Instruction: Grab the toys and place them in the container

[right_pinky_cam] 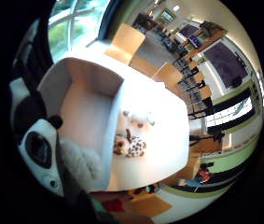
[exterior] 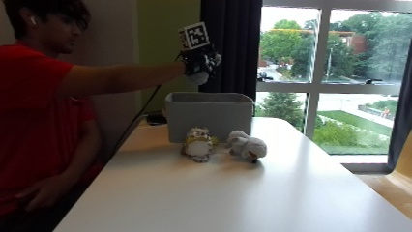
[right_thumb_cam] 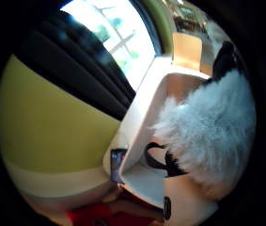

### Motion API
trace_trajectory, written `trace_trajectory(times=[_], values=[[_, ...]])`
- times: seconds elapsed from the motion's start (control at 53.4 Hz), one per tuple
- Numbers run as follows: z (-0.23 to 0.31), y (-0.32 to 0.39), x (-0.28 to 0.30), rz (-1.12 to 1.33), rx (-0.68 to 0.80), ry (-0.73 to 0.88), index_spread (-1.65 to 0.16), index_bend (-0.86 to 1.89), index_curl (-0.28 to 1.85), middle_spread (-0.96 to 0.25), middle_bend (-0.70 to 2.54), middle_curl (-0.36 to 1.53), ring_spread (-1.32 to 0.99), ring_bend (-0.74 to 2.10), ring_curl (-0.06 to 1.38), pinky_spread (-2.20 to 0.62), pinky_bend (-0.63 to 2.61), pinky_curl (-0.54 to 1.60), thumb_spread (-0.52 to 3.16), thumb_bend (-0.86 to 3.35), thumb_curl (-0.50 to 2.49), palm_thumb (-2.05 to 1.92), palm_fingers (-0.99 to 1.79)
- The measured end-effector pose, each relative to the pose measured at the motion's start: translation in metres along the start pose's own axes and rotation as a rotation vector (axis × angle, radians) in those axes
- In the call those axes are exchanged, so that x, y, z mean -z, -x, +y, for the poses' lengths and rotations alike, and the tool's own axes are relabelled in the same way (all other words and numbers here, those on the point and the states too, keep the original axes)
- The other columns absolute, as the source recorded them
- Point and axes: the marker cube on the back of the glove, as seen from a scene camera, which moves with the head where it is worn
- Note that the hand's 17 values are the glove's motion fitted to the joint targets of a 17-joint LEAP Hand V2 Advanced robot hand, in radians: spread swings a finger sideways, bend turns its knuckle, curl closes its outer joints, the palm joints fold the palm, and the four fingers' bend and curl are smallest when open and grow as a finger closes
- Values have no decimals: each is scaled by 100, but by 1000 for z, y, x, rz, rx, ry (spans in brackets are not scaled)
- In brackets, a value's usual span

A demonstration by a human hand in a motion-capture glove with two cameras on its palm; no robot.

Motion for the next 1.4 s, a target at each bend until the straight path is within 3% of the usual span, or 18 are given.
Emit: trace_trajectory(times=[0.131, 0.169, 0.225, 0.318, 0.431, 0.674, 0.787, 0.861, 0.955, 1.049, 1.142, 1.405], values=[[16, -15, -7, -70, 14, 99, -43, 44, 100, -36, 79, 69, -39, 124, 52, -48, 108, 45, 56, 7, 104, 52, 80], [20, -19, -5, -92, 15, 114, -42, 24, 94, -37, 63, 64, -38, 117, 50, -44, 121, 48, 73, -2, 97, 36, 49], [28, -32, -1, -109, 24, 108, -43, 19, 90, -33, 49, 60, -34, 105, 47, -36, 122, 50, 87, -10, 88, 17, 14], [40, -52, 9, -122, -10, 38, -43, 4, 75, -25, 39, 54, -26, 83, 38, -24, 127, 48, 99, -10, 74, -3, -15], [63, -100, 15, -47, -181, 33, -40, 6, 62, -20, 34, 50, -20, 72, 31, -14, 124, 44, 106, -9, 62, -10, -16], [143, -198, -9, -43, -136, 112, -37, 8, 45, -15, 27, 45, -14, 58, 27, -4, 117, 39, 112, -7, 45, -8, -14], [164, -229, -28, 12, -276, 140, -36, 9, 39, -14, 23, 44, -12, 54, 26, -2, 116, 38, 113, -6, 41, -6, -14], [185, -250, -42, 47, -248, 174, -36, 9, 36, -14, 20, 43, -11, 50, 25, -1, 115, 37, 113, -5, 38, -6, -16], [204, -264, -55, 39, -220, 186, -35, 10, 33, -13, 18, 41, -10, 45, 25, 1, 111, 36, 112, -6, 36, -6, -17], [227, -287, -74, 52, -351, 204, -35, 11, 30, -13, 17, 40, -10, 42, 25, 1, 108, 35, 111, -6, 34, -6, -16], [240, -294, -85, 8, -391, 218, -35, 12, 29, -12, 16, 39, -9, 39, 25, 2, 106, 34, 111, -5, 32, -6, -14], [232, -271, -106, -50, -353, 234, -35, 13, 26, -12, 17, 36, -9, 34, 25, 3, 100, 32, 109, -5, 29, -6, -11]])
